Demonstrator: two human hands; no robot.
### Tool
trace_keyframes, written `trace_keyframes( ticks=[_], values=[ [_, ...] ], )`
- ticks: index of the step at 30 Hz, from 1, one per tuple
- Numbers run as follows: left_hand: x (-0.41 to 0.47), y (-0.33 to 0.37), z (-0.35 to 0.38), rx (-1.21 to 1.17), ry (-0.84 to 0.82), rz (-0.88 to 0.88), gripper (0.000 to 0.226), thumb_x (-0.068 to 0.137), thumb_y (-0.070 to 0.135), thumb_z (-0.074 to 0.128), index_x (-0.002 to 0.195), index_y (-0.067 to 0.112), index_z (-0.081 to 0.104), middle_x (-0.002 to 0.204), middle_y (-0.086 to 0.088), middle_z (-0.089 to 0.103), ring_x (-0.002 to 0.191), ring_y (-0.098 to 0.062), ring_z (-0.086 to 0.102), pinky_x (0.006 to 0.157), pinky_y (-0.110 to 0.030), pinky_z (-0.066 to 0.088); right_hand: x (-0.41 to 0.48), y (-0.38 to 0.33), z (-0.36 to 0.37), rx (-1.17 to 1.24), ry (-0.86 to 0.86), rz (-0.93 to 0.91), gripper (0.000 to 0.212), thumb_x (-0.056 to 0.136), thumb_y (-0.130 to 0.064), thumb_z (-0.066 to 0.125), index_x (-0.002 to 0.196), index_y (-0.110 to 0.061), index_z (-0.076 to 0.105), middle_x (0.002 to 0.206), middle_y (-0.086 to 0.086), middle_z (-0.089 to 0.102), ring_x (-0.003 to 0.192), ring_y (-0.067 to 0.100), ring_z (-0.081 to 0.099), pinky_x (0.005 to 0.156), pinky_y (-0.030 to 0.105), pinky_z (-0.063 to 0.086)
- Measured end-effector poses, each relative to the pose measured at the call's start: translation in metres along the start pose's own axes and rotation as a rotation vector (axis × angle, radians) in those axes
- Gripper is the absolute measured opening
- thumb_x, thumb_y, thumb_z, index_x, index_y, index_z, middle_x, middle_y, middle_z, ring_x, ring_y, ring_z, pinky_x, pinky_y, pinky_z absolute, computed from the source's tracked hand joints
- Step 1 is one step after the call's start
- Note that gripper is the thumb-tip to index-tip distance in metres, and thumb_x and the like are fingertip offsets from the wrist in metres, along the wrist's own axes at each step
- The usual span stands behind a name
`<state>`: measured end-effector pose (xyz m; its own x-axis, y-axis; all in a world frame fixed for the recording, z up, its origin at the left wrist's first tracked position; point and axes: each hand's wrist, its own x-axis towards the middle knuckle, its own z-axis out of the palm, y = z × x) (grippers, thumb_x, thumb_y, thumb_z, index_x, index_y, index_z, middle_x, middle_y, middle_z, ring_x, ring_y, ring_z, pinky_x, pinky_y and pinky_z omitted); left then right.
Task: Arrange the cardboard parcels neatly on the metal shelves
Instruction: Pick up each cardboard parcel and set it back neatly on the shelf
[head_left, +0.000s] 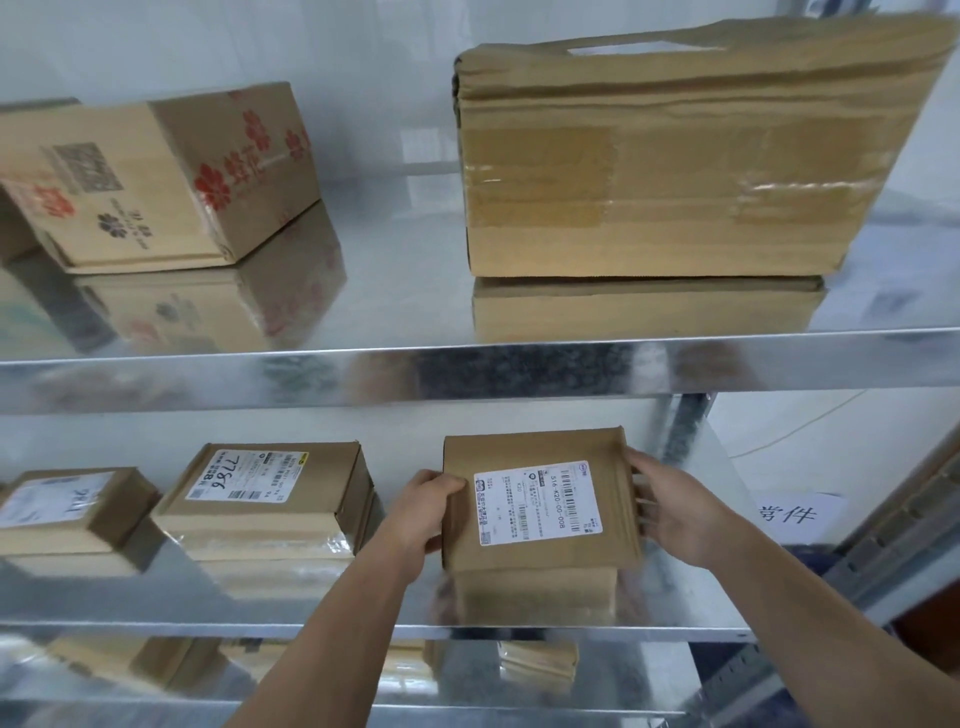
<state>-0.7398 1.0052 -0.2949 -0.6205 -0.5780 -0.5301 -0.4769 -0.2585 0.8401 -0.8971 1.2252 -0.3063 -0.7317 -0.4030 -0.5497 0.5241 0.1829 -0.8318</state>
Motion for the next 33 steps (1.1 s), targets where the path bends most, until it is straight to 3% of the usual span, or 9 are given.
trace_keyframes(
  ticks=[3, 7, 10, 15, 18, 21, 25, 29, 33],
  values=[
    [-0.004, 0.001, -0.002, -0.071, -0.006, 0.023, 0.025, 0.102, 0.031, 0.05, 0.117, 0.014, 0.061, 0.109, -0.008, 0.07, 0.102, -0.022, 0.065, 0.088, -0.038, 0.052, 0.0, 0.0, -0.002, 0.082, 0.008, -0.001, 0.061, 0.093, -0.058, 0.064, 0.122, -0.004, 0.067, 0.121, 0.024, 0.071, 0.115, 0.04, 0.068, 0.093, 0.046, 0.057],
    [-0.005, 0.003, -0.002, -0.142, -0.015, 0.016, 0.037, 0.101, 0.049, 0.051, 0.11, 0.016, 0.064, 0.112, -0.008, 0.069, 0.109, -0.026, 0.063, 0.105, -0.047, 0.048, -0.003, 0.0, -0.006, 0.164, 0.012, -0.01, 0.047, 0.098, -0.056, 0.057, 0.11, -0.011, 0.063, 0.126, 0.022, 0.069, 0.114, 0.037, 0.067, 0.101, 0.051, 0.052],
    [-0.004, 0.002, -0.002, -0.203, -0.028, -0.006, 0.045, 0.098, 0.054, 0.054, 0.102, 0.01, 0.061, 0.112, -0.013, 0.069, 0.109, -0.031, 0.065, 0.103, -0.047, 0.05, -0.011, -0.003, -0.005, 0.144, 0.006, -0.02, 0.042, 0.099, -0.056, 0.056, 0.106, -0.016, 0.066, 0.118, 0.012, 0.071, 0.111, 0.03, 0.066, 0.093, 0.047, 0.052],
    [-0.006, 0.003, 0.005, -0.134, -0.062, 0.004, 0.042, 0.1, 0.051, 0.054, 0.122, 0.016, 0.061, 0.113, -0.007, 0.067, 0.107, -0.026, 0.064, 0.09, -0.04, 0.054, -0.01, 0.0, -0.004, 0.006, -0.035, -0.049, 0.049, 0.094, -0.059, 0.065, 0.129, -0.025, 0.066, 0.116, 0.005, 0.076, 0.108, 0.025, 0.072, 0.086, 0.042, 0.058],
    [-0.002, -0.001, 0.008, -0.062, -0.066, 0.008, 0.039, 0.1, 0.047, 0.057, 0.125, 0.017, 0.061, 0.115, -0.005, 0.071, 0.106, -0.024, 0.067, 0.083, -0.036, 0.054, -0.014, 0.002, -0.001, -0.073, -0.018, -0.068, 0.037, 0.099, -0.047, 0.063, 0.127, -0.023, 0.062, 0.116, 0.006, 0.075, 0.107, 0.025, 0.071, 0.094, 0.046, 0.057],
    [0.0, -0.002, 0.01, -0.004, -0.048, 0.016, 0.035, 0.101, 0.045, 0.057, 0.121, 0.016, 0.061, 0.114, -0.005, 0.07, 0.104, -0.024, 0.066, 0.086, -0.038, 0.055, -0.017, 0.003, 0.005, -0.158, 0.003, -0.083, 0.028, 0.1, -0.045, 0.062, 0.119, -0.024, 0.061, 0.115, 0.005, 0.073, 0.107, 0.025, 0.069, 0.103, 0.052, 0.052],
    [0.001, 0.0, 0.011, 0.05, -0.033, 0.032, 0.025, 0.102, 0.043, 0.056, 0.108, 0.019, 0.061, 0.11, -0.005, 0.069, 0.101, -0.023, 0.066, 0.088, -0.039, 0.055, -0.016, 0.0, 0.008, -0.197, 0.056, -0.09, 0.026, 0.101, -0.042, 0.062, 0.115, -0.02, 0.06, 0.112, 0.008, 0.071, 0.102, 0.027, 0.068, 0.095, 0.049, 0.056],
    [0.007, 0.001, 0.012, 0.1, -0.003, 0.048, 0.031, 0.101, 0.045, 0.057, 0.114, 0.017, 0.063, 0.11, -0.005, 0.07, 0.102, -0.025, 0.067, 0.095, -0.046, 0.057, -0.014, -0.004, 0.011, -0.232, 0.087, -0.088, 0.024, 0.1, -0.036, 0.064, 0.113, -0.016, 0.06, 0.109, 0.011, 0.071, 0.097, 0.029, 0.07, 0.089, 0.049, 0.058],
    [0.009, 0.002, 0.013, 0.13, 0.023, 0.051, 0.023, 0.101, 0.045, 0.057, 0.102, 0.023, 0.061, 0.109, -0.004, 0.069, 0.103, -0.026, 0.066, 0.099, -0.05, 0.055, -0.011, -0.005, 0.014, -0.244, 0.109, -0.088, 0.02, 0.1, -0.033, 0.064, 0.11, -0.015, 0.059, 0.107, 0.011, 0.071, 0.095, 0.029, 0.069, 0.088, 0.049, 0.058]
  ],
)
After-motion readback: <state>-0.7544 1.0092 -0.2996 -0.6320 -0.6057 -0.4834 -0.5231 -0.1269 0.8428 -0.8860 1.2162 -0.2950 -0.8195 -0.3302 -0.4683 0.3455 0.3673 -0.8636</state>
